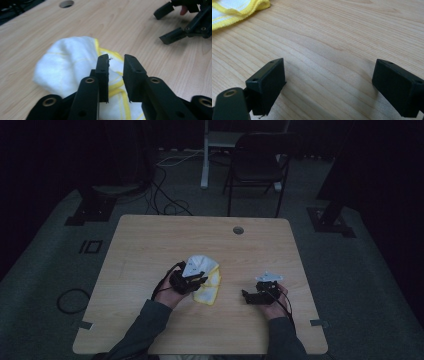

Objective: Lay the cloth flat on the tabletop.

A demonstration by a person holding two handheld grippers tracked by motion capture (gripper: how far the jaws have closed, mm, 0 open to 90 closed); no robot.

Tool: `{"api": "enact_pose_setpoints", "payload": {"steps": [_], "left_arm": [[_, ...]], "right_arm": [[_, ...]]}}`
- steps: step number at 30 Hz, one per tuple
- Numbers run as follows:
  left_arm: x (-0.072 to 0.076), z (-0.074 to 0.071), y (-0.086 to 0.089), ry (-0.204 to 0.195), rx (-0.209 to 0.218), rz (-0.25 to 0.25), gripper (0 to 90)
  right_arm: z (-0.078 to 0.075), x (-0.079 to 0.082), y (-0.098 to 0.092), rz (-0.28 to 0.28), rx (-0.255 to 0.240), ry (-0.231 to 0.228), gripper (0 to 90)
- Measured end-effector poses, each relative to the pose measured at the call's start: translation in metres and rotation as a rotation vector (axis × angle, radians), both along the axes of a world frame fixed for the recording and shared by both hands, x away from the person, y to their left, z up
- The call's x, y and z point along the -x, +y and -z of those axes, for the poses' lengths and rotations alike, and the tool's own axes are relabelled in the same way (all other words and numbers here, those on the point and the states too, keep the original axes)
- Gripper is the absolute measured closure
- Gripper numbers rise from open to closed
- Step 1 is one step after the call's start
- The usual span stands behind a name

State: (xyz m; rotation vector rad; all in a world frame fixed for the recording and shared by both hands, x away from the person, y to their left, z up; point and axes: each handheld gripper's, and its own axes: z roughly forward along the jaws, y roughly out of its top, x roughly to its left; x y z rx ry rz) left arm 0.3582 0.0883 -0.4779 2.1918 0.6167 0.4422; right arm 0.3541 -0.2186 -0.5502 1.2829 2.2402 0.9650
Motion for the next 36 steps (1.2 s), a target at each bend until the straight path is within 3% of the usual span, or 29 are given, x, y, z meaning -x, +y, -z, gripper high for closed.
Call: {"api": "enact_pose_setpoints", "payload": {"steps": [9, 17, 26, 29, 30, 34, 36], "left_arm": [[-0.001, 0.007, -0.014, 0.014, -0.017, 0.026, 64.7], [-0.009, 0.024, -0.019, 0.024, -0.081, -0.032, 50.6], [-0.016, 0.04, -0.015, 0.046, -0.121, -0.074, 46.0], [-0.02, 0.04, -0.013, 0.063, -0.098, -0.108, 49.7], [-0.02, 0.038, -0.011, 0.068, -0.089, -0.114, 59.3], [-0.02, 0.032, -0.008, 0.078, -0.069, -0.105, 72.6], [-0.02, 0.025, -0.007, 0.077, -0.047, -0.1, 74.9]], "right_arm": [[0.0, 0.0, 0.0, -0.001, 0.001, 0.0, 11.1], [0.0, 0.0, 0.0, -0.001, 0.001, 0.0, 11.1], [0.0, 0.0, 0.0, -0.002, 0.002, 0.0, 11.1], [0.0, 0.0, 0.0, -0.002, 0.002, -0.001, 11.1], [0.0, 0.0, 0.0, -0.001, 0.002, 0.0, 11.1], [0.0, 0.0, 0.0, -0.001, 0.002, 0.0, 11.1], [0.0, 0.0, 0.0, -0.002, 0.002, 0.0, 11.8]]}}
